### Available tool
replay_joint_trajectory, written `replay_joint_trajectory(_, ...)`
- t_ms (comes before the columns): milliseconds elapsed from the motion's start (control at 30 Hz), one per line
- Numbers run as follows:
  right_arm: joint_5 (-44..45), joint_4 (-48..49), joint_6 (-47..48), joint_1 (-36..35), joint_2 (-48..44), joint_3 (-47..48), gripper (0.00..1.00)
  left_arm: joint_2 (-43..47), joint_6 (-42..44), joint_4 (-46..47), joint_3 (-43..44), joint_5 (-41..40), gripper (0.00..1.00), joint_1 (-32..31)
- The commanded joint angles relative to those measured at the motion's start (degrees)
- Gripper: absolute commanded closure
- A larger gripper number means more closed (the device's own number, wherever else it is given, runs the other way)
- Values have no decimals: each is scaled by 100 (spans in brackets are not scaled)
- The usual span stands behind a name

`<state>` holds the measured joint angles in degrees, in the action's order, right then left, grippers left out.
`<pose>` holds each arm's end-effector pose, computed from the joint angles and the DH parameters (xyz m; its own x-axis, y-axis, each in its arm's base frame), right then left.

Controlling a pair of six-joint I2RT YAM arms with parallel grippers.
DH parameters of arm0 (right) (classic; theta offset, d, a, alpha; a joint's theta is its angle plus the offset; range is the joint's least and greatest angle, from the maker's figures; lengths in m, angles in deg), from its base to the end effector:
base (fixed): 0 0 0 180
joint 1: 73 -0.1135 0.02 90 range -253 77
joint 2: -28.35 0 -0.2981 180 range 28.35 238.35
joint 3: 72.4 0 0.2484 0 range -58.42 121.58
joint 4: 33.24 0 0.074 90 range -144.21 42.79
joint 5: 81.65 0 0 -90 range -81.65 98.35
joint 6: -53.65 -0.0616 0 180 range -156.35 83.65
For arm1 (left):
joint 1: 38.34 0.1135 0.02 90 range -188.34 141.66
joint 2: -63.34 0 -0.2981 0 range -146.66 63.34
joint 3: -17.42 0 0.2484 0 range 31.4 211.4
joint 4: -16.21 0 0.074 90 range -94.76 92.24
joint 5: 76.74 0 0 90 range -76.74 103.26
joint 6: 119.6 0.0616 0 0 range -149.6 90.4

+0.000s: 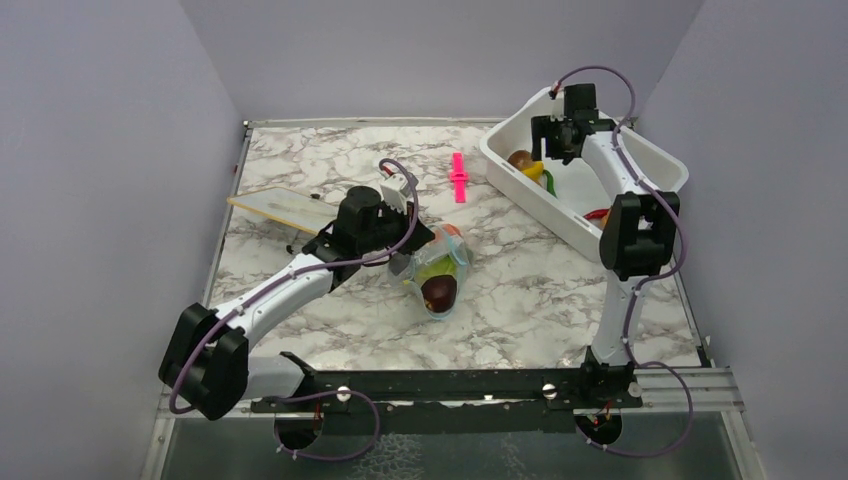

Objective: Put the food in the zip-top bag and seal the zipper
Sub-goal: Pick up the fake fruit from the bin.

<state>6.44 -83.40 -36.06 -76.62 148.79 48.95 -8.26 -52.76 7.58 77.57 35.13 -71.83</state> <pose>0.5067 0.0341 0.2718 -0.7556 -0.0529 -0.6529 -0.0886 0.9958 0.0219 0.2313 -0.1806 0.3020 -0.5794 -0.0543 -0.8132 0.6265 0.6086 -0.4870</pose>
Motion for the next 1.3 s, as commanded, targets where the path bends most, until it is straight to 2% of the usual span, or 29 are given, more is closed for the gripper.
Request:
replay_joint_trajectory(0,162,78,-386,110,92,-139,26,-334,-91,152,161,-403,100,-90)
replay_joint_trajectory(267,1155,-87,-1280,511,-255,-95,27,-695,65,-714,1019,-747,100,-180)
replay_joint_trajectory(433,1928,-514,-2000,608,-421,-13,28,-295,38,-34,425,-816,100,-223)
replay_joint_trajectory(500,2102,-865,-2333,612,-487,37,28,-110,216,-86,320,-898,100,-280)
replay_joint_trajectory(767,2152,-1697,-2627,857,-626,212,29,-64,460,-759,691,-1086,100,-439)
replay_joint_trajectory(933,2211,-2297,-2728,1068,-143,873,26,-230,391,-1174,1079,-1067,100,-441)
replay_joint_trajectory(1100,2456,-3431,-3544,1214,359,1614,26,-445,281,-1195,1247,-1058,100,-439)
replay_joint_trajectory(1267,2568,-3827,-4132,1247,370,1412,25,-530,282,-1158,1269,-1052,100,-441)
